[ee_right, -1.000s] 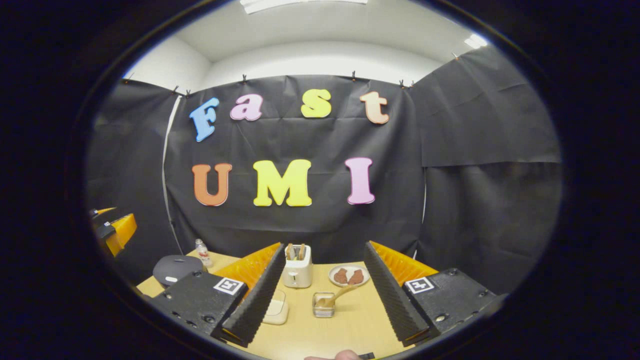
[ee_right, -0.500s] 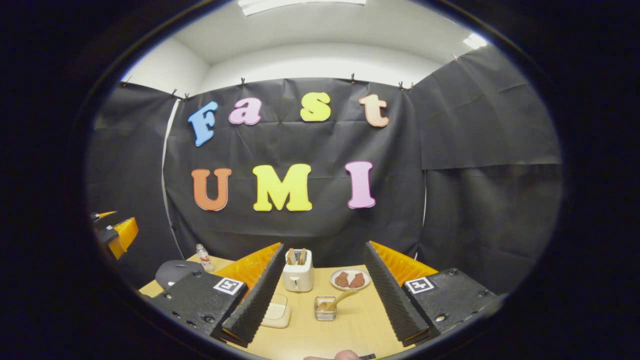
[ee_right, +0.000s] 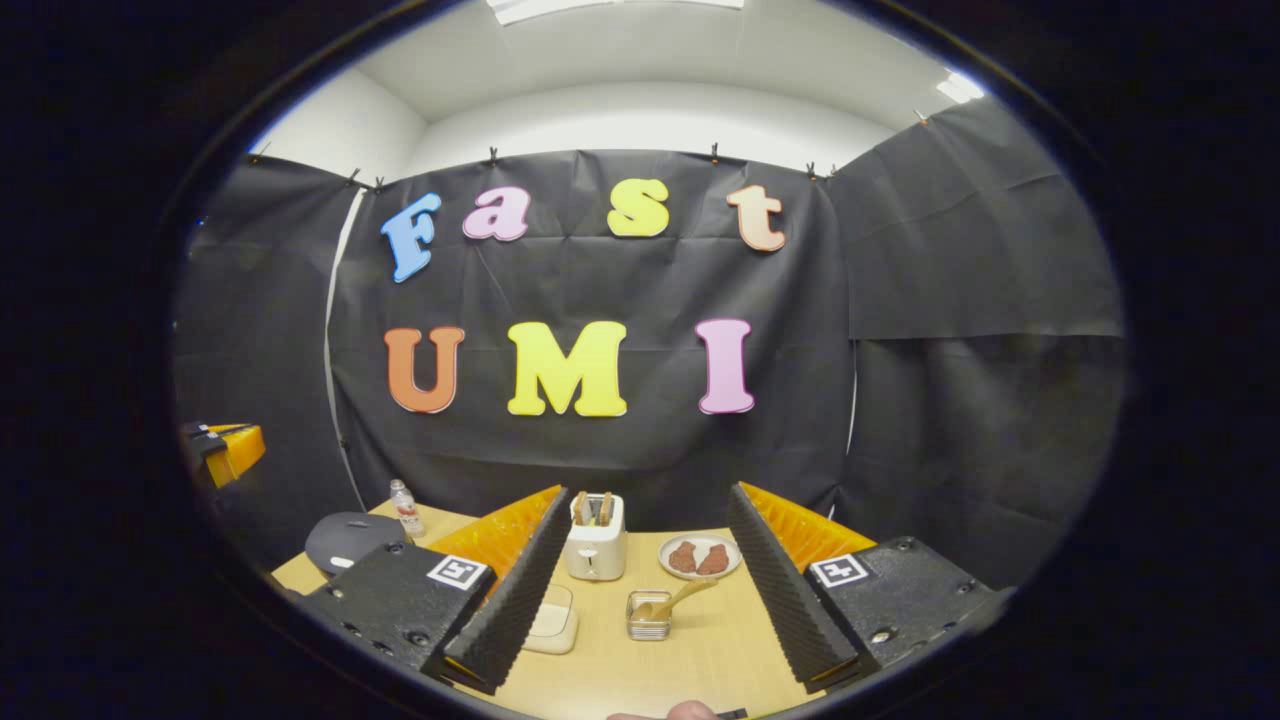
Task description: Close the left gripper, press the button to open the rice cooker; take a wooden spoon from the chopstick holder with the right hand, scoop a spoonful of rice and pour it into the rice cooker, then put the wooden spoon back into the chopstick holder.
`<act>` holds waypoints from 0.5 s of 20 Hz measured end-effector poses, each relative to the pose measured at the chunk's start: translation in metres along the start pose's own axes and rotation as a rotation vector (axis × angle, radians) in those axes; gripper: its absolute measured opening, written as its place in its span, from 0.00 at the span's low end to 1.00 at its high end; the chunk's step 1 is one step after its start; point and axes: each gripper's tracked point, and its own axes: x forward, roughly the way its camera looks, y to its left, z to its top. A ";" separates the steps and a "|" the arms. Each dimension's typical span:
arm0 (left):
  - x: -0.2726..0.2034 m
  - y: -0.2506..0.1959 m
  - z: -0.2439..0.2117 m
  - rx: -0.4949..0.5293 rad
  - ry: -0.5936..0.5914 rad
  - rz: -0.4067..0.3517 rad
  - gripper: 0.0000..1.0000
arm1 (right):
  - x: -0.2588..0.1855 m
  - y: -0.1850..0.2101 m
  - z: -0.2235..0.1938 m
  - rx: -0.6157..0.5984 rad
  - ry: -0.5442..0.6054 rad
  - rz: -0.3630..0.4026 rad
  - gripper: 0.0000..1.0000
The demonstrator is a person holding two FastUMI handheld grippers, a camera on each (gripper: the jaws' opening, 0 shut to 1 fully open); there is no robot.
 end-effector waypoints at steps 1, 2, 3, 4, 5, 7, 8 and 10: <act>-0.001 -0.004 -0.001 0.003 0.000 -0.007 0.02 | 0.000 0.001 -0.001 -0.004 -0.001 0.001 1.00; -0.002 -0.003 -0.002 0.004 0.001 -0.001 0.02 | 0.000 0.002 -0.001 -0.008 0.004 0.001 1.00; 0.010 0.005 -0.005 0.017 0.002 0.012 0.00 | 0.000 0.004 -0.001 -0.010 0.003 0.003 1.00; 0.014 0.010 -0.006 0.034 -0.002 0.027 0.00 | 0.001 0.005 -0.001 -0.015 0.006 0.001 1.00; 0.020 0.014 -0.014 0.038 0.010 0.039 0.00 | 0.000 0.006 -0.004 -0.020 0.010 0.002 1.00; 0.035 0.024 -0.030 0.032 0.036 0.065 0.00 | 0.001 0.010 -0.004 -0.026 0.016 0.006 1.00; 0.045 0.031 -0.046 0.027 0.076 0.083 0.00 | 0.000 0.011 -0.003 -0.034 0.018 0.006 1.00; 0.066 0.042 -0.079 0.010 0.137 0.114 0.00 | 0.000 0.017 -0.002 -0.054 0.020 0.010 1.00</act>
